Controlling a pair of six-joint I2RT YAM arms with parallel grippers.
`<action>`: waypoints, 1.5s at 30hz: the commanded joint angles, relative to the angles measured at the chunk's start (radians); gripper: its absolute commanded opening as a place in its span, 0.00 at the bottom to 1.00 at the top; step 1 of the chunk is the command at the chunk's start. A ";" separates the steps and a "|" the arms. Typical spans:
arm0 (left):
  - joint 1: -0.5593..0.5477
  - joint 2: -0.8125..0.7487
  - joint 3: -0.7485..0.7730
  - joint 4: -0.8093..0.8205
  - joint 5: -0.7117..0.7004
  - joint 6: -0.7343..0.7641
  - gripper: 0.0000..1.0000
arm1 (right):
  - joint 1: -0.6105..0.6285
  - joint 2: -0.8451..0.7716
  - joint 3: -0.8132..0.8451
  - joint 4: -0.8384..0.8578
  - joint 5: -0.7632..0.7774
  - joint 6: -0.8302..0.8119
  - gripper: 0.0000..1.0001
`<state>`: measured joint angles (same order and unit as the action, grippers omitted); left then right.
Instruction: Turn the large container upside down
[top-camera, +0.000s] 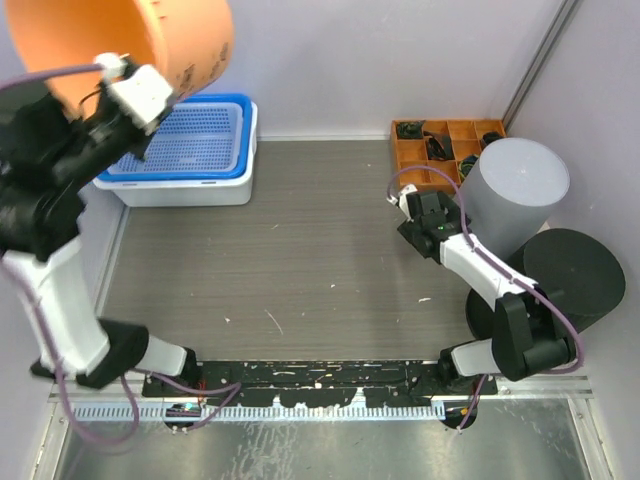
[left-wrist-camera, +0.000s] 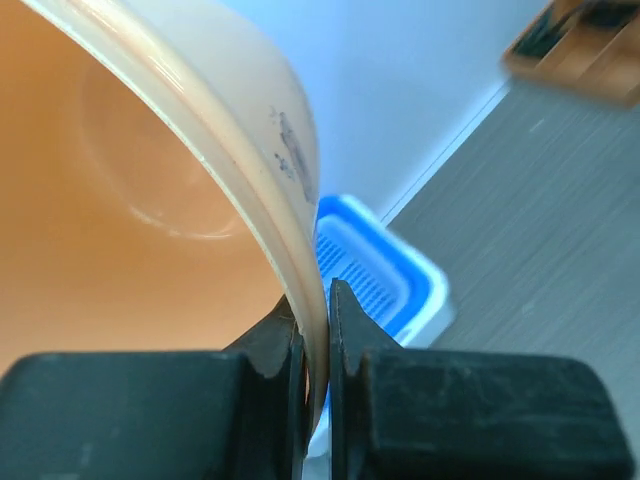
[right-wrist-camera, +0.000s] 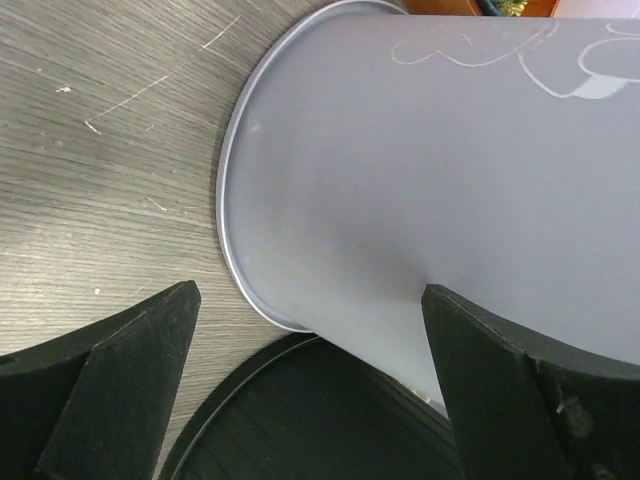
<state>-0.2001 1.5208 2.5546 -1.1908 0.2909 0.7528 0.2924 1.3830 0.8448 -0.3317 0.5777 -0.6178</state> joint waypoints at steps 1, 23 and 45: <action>0.014 -0.131 -0.123 0.049 0.270 -0.398 0.00 | -0.010 -0.057 0.073 -0.106 -0.060 0.123 1.00; 0.056 -0.173 -1.572 2.370 0.429 -2.714 0.00 | -0.464 -0.101 0.450 -0.222 -0.545 0.253 1.00; -0.177 0.435 -1.682 2.625 0.282 -2.980 0.00 | -0.471 -0.006 0.355 -0.184 -0.449 0.283 1.00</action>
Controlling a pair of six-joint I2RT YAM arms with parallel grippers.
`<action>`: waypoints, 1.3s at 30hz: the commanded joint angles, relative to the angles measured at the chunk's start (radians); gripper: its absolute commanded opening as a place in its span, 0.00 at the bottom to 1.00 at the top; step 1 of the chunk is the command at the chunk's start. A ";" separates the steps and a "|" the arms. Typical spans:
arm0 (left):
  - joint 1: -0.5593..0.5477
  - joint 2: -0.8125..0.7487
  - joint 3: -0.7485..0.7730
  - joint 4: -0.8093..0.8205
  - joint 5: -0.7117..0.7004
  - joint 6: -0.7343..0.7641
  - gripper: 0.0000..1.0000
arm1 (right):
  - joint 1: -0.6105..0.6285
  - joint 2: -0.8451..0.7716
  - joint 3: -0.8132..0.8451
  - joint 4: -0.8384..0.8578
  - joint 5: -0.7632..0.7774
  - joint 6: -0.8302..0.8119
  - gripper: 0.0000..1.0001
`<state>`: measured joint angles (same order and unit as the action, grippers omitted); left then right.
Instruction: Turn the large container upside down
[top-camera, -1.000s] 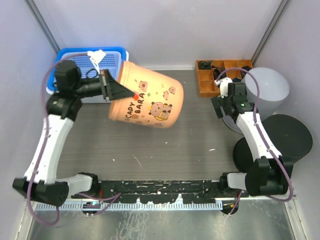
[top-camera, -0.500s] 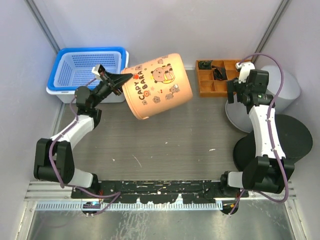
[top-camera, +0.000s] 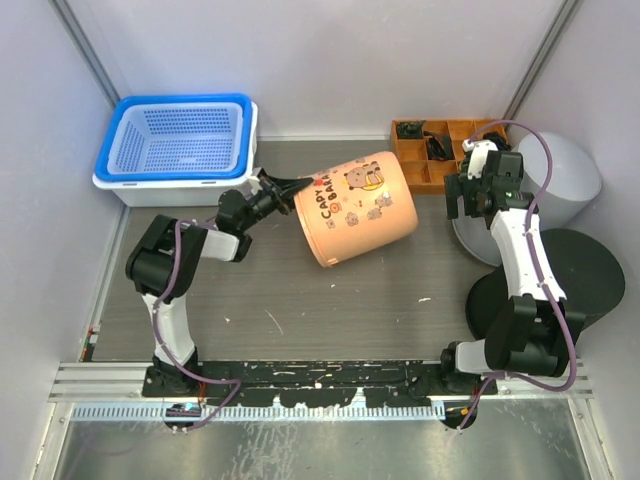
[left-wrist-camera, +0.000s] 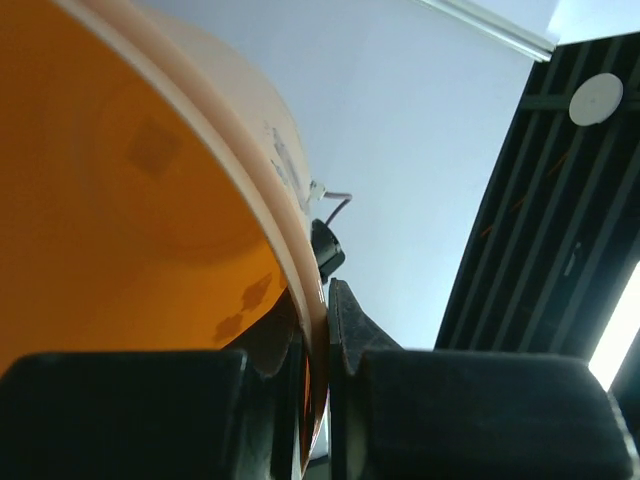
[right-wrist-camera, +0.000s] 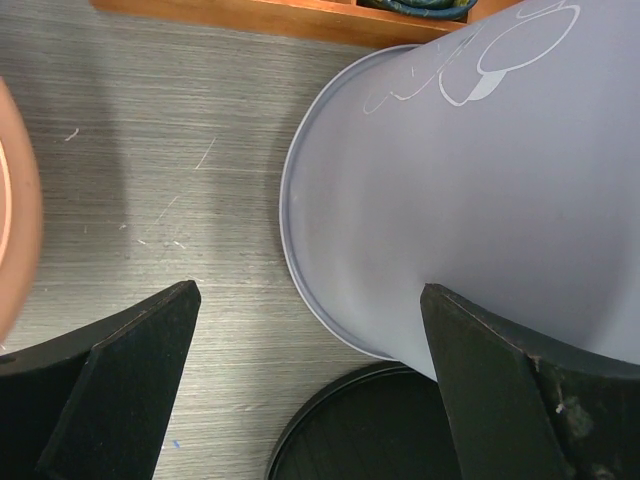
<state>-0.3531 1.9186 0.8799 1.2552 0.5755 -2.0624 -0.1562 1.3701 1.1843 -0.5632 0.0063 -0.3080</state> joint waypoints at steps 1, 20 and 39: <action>-0.027 0.059 -0.012 0.179 0.009 -0.154 0.00 | -0.022 0.007 0.014 0.044 0.127 -0.031 1.00; 0.133 0.099 -0.180 0.174 0.406 -0.004 0.32 | 0.283 0.109 0.191 -0.307 -0.409 -0.137 1.00; 0.153 -0.036 0.012 -1.371 0.399 1.298 0.99 | 0.364 0.084 0.170 -0.296 -0.336 -0.207 1.00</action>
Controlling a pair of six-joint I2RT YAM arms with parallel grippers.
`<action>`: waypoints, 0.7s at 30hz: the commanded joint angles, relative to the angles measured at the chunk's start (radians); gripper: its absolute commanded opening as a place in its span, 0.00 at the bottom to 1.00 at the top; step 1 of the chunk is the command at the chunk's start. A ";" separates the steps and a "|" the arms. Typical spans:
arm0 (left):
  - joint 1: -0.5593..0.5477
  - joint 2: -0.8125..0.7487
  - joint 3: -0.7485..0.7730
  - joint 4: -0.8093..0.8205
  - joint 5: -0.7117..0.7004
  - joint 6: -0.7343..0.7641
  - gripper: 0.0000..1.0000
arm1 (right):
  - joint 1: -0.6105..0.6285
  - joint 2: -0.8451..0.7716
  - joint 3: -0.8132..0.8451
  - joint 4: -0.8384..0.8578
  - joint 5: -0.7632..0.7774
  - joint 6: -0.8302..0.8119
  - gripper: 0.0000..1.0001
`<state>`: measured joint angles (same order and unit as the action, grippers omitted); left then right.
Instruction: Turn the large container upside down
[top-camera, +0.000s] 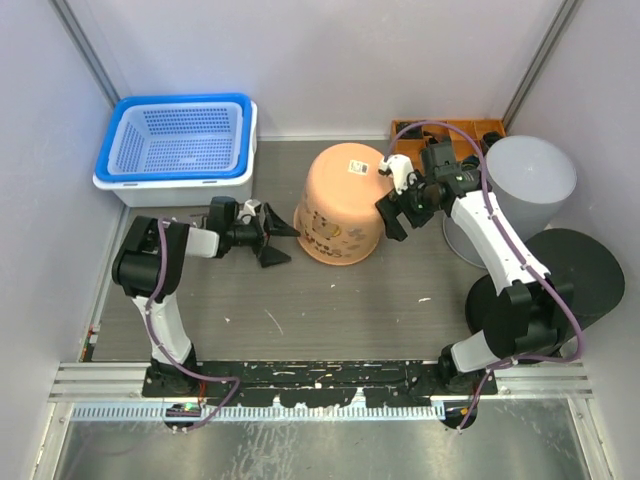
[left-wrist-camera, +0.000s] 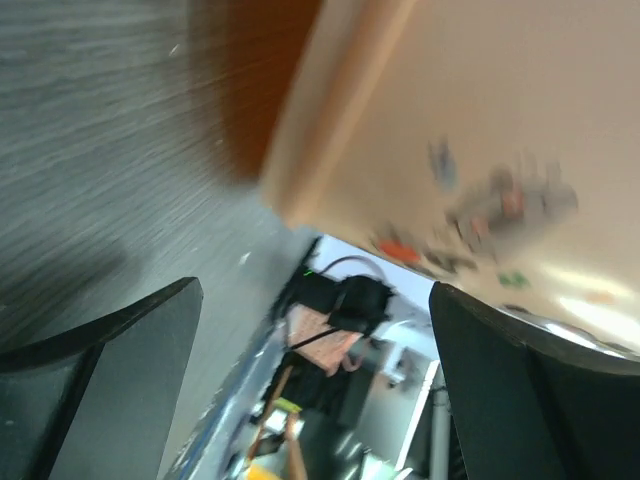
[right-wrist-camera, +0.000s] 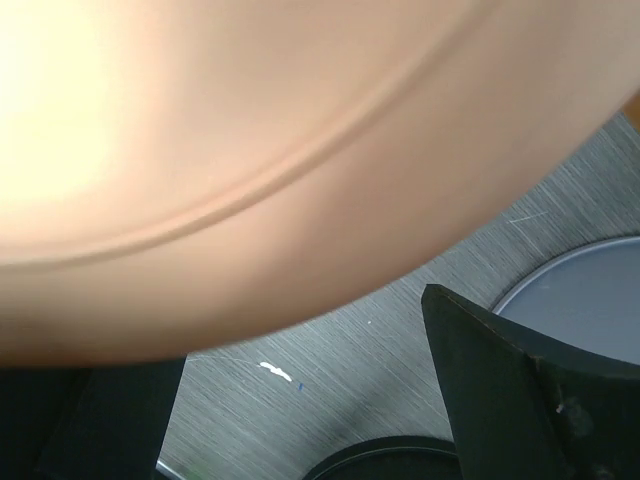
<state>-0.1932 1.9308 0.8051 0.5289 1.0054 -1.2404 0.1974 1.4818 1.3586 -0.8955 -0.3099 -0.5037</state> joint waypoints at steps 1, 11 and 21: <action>-0.006 -0.046 0.114 -0.714 -0.045 0.524 0.99 | 0.014 -0.029 -0.005 0.036 -0.021 -0.013 1.00; -0.006 -0.194 0.374 -1.236 -0.455 1.073 0.99 | 0.027 -0.121 0.005 -0.115 -0.021 -0.129 1.00; -0.275 -0.563 0.511 -1.485 -0.845 1.510 0.99 | 0.116 -0.385 -0.101 -0.194 -0.027 -0.123 1.00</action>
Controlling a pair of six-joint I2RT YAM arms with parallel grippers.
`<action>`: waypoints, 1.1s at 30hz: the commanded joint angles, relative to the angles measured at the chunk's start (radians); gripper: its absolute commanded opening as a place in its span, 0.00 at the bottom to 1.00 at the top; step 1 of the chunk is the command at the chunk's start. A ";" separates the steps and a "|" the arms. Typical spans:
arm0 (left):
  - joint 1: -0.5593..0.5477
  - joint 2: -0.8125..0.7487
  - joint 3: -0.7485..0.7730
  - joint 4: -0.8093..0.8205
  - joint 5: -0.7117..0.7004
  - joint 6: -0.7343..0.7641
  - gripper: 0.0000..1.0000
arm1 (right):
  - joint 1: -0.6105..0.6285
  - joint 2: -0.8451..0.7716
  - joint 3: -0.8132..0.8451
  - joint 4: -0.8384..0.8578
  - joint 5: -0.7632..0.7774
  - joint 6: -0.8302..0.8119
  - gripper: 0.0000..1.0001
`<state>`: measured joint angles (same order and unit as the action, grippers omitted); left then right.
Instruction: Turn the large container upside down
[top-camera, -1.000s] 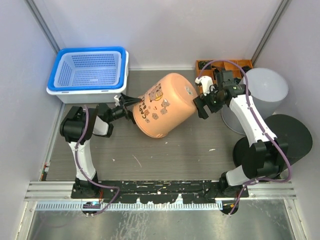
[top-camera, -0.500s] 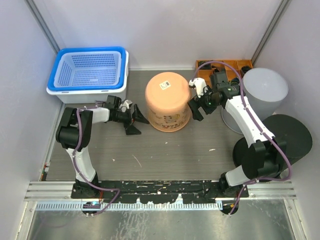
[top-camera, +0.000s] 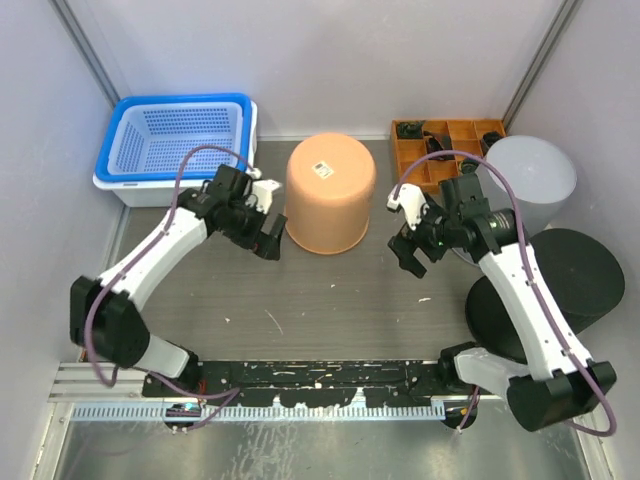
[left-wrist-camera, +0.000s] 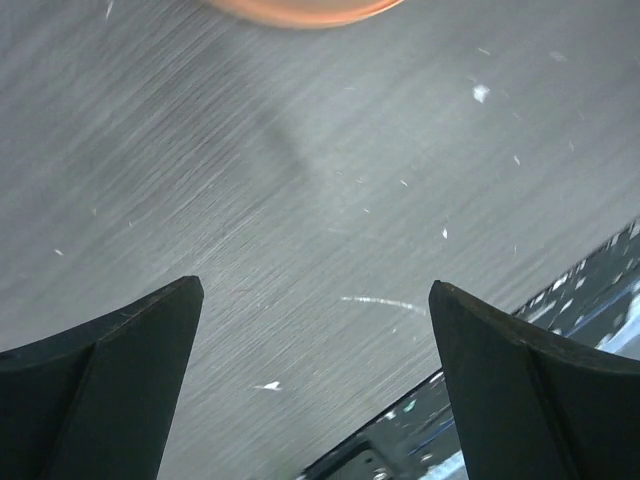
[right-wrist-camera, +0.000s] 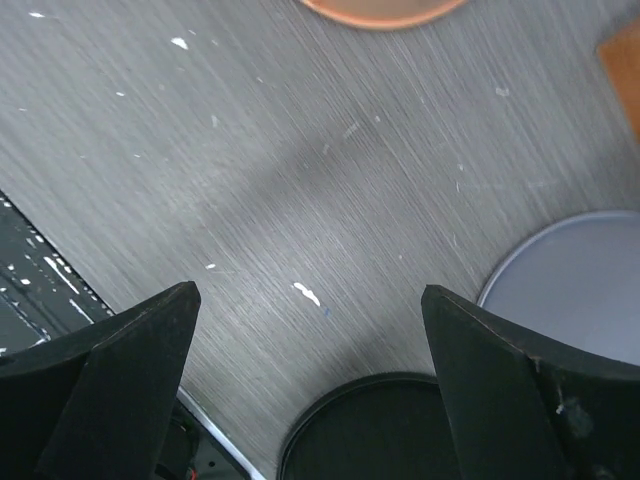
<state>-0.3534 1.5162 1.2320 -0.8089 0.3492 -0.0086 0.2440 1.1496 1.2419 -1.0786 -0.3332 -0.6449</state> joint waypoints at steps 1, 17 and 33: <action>-0.122 -0.190 0.127 -0.163 -0.213 0.342 0.99 | 0.107 -0.045 0.031 -0.039 -0.014 0.025 1.00; 0.337 0.468 1.424 -0.578 -0.104 0.297 0.99 | 0.623 0.374 -0.216 0.957 0.733 0.015 1.00; 0.320 0.796 1.404 -0.249 -0.232 -0.052 0.99 | 0.365 0.877 0.122 1.068 0.912 0.090 1.00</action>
<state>-0.0299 2.2944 2.6011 -1.1328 0.1741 0.0116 0.6151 2.0369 1.3365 -0.0235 0.5461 -0.5617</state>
